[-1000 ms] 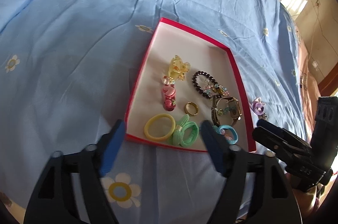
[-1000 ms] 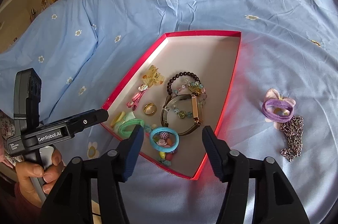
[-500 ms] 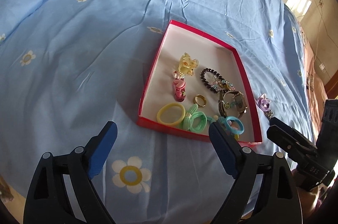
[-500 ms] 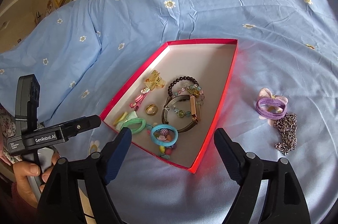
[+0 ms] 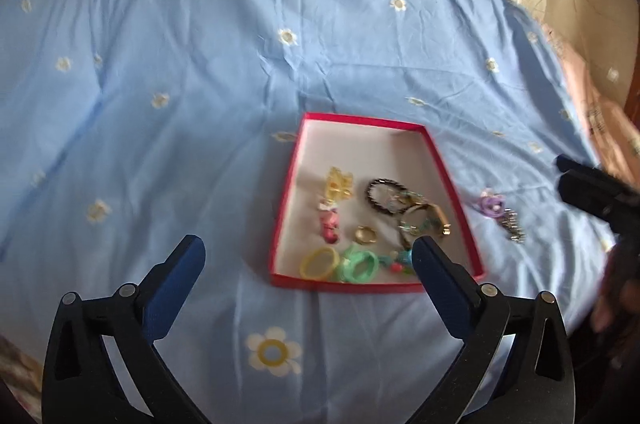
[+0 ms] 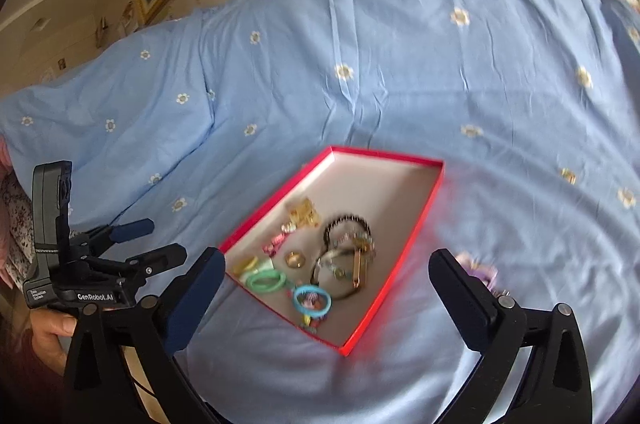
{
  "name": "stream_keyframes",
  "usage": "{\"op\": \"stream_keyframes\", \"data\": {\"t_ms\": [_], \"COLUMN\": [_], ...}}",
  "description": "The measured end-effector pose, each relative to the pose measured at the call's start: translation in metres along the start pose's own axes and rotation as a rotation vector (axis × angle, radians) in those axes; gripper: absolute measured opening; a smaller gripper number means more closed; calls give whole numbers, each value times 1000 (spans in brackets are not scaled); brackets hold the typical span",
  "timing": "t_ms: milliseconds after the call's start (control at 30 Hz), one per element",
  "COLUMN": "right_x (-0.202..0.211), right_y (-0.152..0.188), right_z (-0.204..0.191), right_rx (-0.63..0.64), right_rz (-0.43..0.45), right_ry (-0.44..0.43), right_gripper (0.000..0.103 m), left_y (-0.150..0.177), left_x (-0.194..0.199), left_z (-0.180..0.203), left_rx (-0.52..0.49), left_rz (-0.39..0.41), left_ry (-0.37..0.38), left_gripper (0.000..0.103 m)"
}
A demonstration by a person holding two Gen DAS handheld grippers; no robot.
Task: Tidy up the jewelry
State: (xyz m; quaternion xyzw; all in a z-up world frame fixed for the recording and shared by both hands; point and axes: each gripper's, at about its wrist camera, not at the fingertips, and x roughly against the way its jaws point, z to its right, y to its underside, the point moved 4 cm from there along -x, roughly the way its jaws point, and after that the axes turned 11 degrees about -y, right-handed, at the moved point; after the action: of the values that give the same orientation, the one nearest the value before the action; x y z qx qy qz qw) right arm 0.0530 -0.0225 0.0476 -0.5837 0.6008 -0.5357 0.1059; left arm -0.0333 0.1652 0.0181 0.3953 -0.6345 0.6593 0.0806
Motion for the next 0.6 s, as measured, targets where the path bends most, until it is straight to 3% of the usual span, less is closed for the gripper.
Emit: {"op": "stream_keyframes", "data": {"t_ms": [133,300,600], "right_x": [1,-13,-30], "right_y": [6,38,75], "right_z": [-8,-8,-5], "right_rx": [37,31,-4], "right_rz": [11,-4,-45], "right_ry": [29,52,60], "right_gripper": [103,103,103], "left_y": [14,33,54], "left_x": [-9,-19,-13], "left_z": [1,2,5], "left_rx": [16,45,40], "left_rz": [-14,-54,-55], "left_ry": [-31,-37,-75], "left_gripper": [103,103,103]}}
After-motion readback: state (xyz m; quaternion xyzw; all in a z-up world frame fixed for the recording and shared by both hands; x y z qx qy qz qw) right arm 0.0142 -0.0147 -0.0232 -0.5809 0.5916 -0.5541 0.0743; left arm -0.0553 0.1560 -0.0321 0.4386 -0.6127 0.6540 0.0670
